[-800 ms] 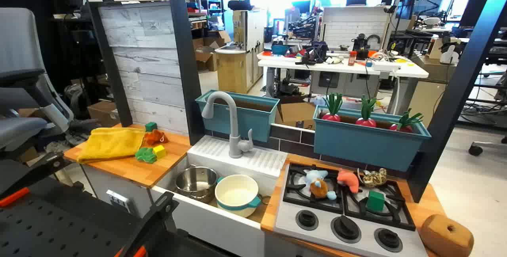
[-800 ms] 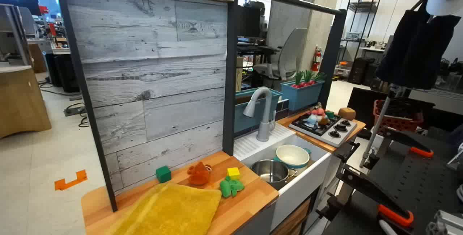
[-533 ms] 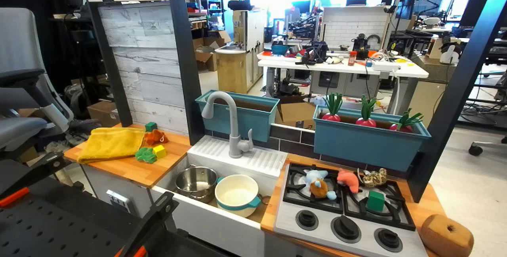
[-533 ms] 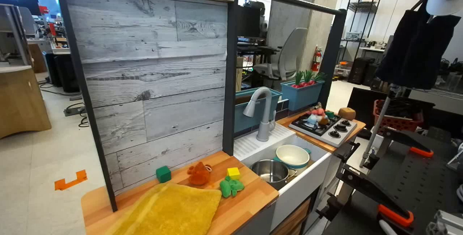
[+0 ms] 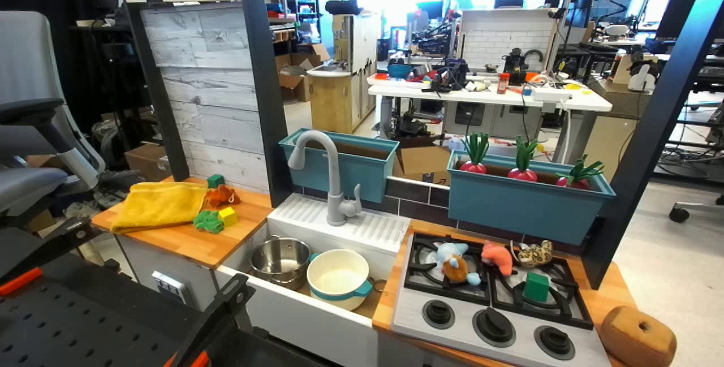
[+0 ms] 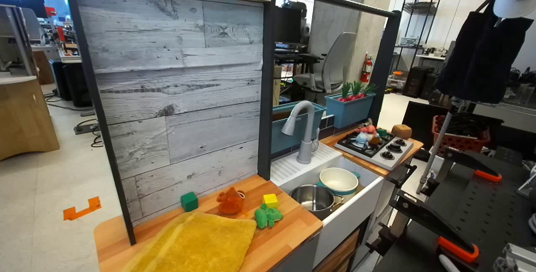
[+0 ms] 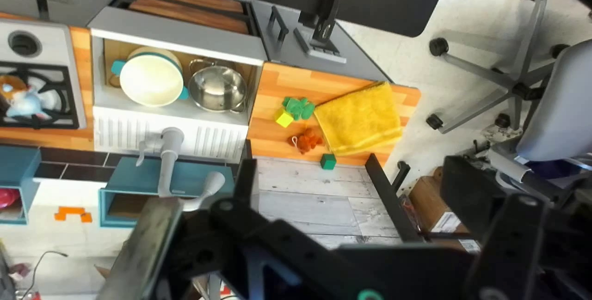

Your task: Pick up all the plush toys from the counter and the stove, then wipe the counter

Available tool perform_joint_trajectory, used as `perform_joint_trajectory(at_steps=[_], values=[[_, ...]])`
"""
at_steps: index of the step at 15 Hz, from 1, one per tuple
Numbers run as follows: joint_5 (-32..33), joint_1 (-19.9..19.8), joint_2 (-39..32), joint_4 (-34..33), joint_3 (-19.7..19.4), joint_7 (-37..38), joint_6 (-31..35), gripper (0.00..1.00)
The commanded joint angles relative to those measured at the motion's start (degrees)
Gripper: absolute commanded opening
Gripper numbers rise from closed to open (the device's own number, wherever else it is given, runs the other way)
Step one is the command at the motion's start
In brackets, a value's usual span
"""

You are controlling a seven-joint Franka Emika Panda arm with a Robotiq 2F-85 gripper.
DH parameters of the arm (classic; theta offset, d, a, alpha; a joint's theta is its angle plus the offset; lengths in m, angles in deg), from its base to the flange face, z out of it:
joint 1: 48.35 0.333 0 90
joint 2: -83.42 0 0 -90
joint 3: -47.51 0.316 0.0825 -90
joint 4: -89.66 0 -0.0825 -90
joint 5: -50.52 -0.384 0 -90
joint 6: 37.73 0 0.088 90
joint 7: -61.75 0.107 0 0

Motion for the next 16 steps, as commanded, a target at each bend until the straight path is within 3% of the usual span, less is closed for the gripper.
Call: perform_joint_trajectory(at_steps=[1,2,6,7,10,14,16], values=[[0.29,0.97,-12.58,0.26,-2.27,-3.54,8.82,1.0],[0.06,1.5,-15.07,-0.51,-2.68,-3.83,5.34,1.0],[-1.3,0.76,-29.51,-3.41,0.81,1.05,10.9,1.0],[-0.47,-0.34,-21.69,-0.13,0.14,-1.28,8.07,1.0],[-0.77,-0.46,-29.22,-2.25,1.42,-0.18,10.65,1.0],[-0.79,-0.51,-30.09,-3.21,1.5,-0.02,10.65,1.0],[-2.87,0.65,-35.32,-5.34,1.53,0.16,14.15,1.0]])
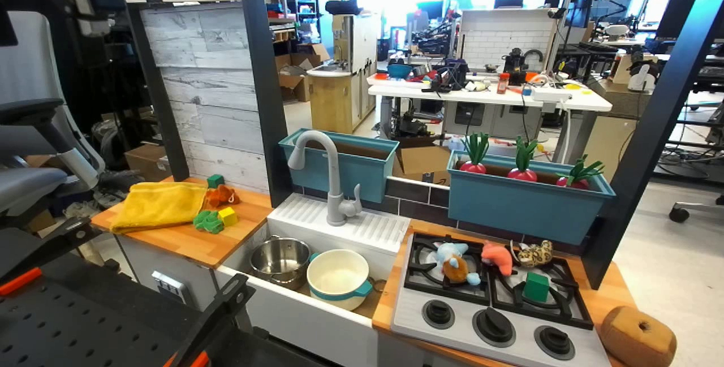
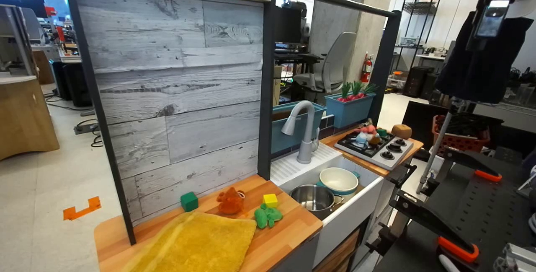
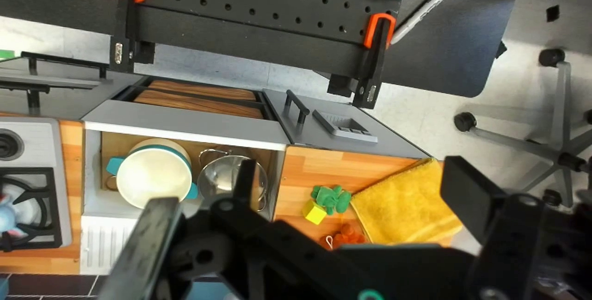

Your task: Pick up all the plush toys from the counter and the stove, then wipe the counter

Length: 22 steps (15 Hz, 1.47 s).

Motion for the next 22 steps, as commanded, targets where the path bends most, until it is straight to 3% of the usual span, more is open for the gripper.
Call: perform_joint_trajectory(at_steps=[1,6,11,13,14,15,17,22], values=[[-3.58,0.89,-8.61,-4.59,0.76,-0.17,3.77,1.0],[-7.47,0.81,-25.13,-18.2,4.13,3.4,6.18,1.0],[-9.08,0.8,-42.93,-27.32,9.79,15.19,27.0,1.0],[-8.08,1.22,-50.61,-31.69,11.39,19.96,31.31,1.0],[-9.7,0.62,-53.55,-34.5,13.17,20.29,28.69,1.0],[-7.12,-0.3,-47.22,-28.45,12.53,18.92,29.11,1.0],[-6.92,-0.18,-50.76,-30.25,13.15,19.49,29.36,1.0],[-8.34,-0.45,-51.48,-30.39,12.97,21.67,31.67,1.0]])
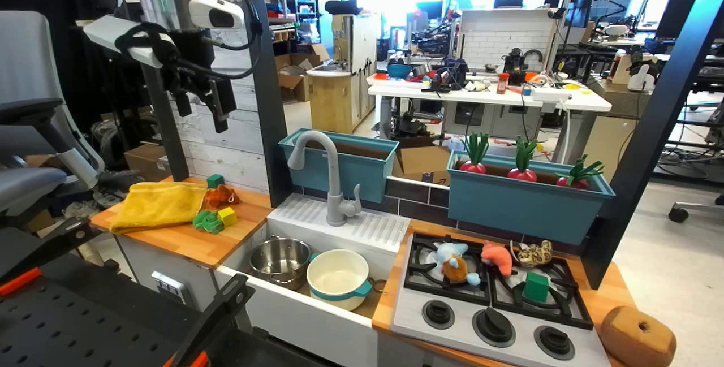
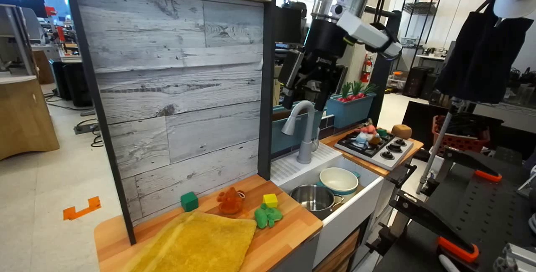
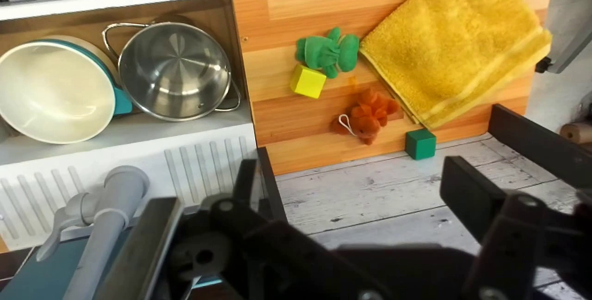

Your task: Pick up all the plush toys from the counter and the stove, then wipe the counter

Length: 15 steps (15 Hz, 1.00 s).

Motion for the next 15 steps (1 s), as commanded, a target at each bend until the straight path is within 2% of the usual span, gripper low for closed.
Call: perform_joint_trajectory(at_steps=[1,4,7,11,15], values=[[-1.63,-0.84,-4.9,-2.02,1.37,3.48,4.55,1.0],[-0.13,1.25,-13.53,-6.68,0.06,8.88,10.57,1.0],[1.39,3.51,-22.96,-13.33,-0.45,11.16,13.16,1.0],[3.61,6.59,-32.84,-21.32,-1.65,11.06,12.17,1.0],[5.02,8.56,-38.81,-27.1,-3.51,11.64,12.56,1.0]])
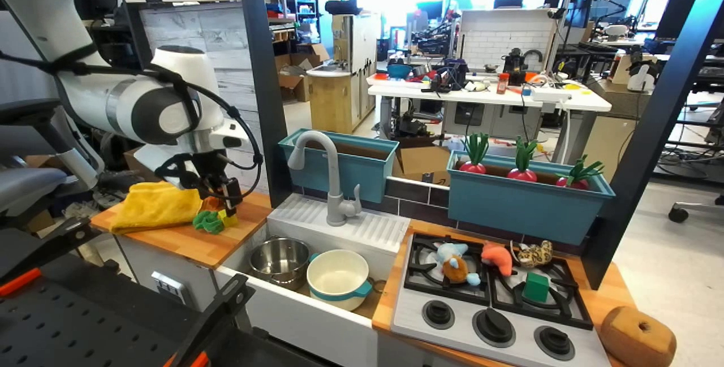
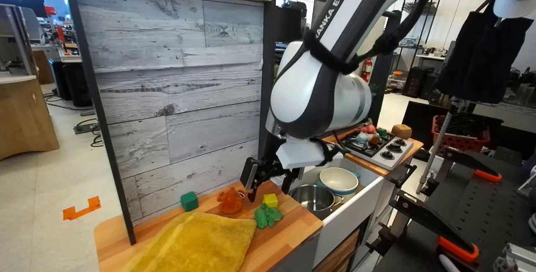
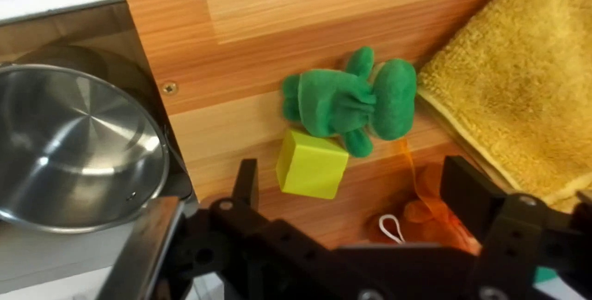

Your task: Pick up all the plush toys from the counter and the stove, then wipe the counter

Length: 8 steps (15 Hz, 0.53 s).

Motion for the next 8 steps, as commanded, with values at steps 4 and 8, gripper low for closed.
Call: perform_joint_trajectory(at_steps=[4,8], values=[[2.31,2.45,-7.21,-8.66,-3.08,2.48,0.66,0.68],[1.27,2.09,-8.35,-10.72,-2.86,4.48,-0.58,0.35]])
